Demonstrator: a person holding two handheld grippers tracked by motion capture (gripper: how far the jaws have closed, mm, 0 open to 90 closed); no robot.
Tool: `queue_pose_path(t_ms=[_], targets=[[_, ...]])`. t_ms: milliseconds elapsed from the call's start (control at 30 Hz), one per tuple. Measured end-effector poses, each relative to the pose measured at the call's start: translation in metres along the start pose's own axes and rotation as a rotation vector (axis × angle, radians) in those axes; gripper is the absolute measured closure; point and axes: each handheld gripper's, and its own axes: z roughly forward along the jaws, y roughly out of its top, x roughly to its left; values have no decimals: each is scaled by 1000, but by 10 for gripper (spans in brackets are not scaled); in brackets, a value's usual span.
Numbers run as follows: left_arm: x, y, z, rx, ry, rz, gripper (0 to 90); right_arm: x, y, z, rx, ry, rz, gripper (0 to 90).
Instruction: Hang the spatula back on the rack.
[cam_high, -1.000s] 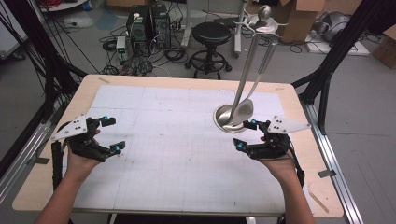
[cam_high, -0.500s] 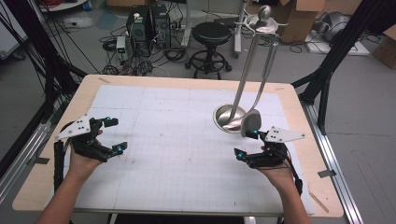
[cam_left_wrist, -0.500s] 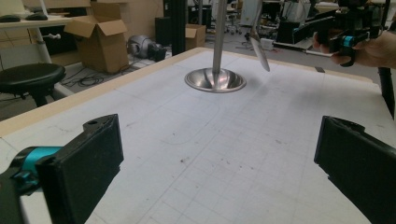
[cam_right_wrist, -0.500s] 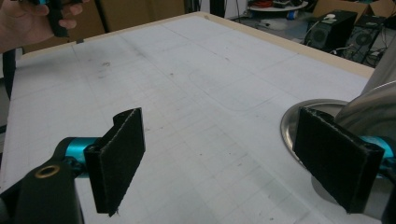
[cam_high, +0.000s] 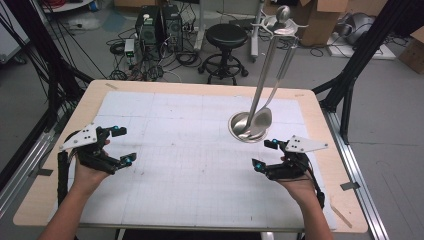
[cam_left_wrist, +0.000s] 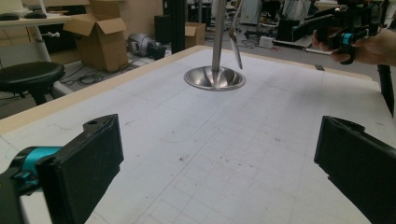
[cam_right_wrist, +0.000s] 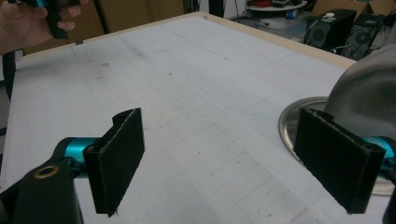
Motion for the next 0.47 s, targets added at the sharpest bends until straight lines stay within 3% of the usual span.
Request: queue_pose_path(t_ms=[467], targets=[[2, 0, 0, -7, 3, -2, 17, -2, -3, 1, 21, 1, 10, 159]])
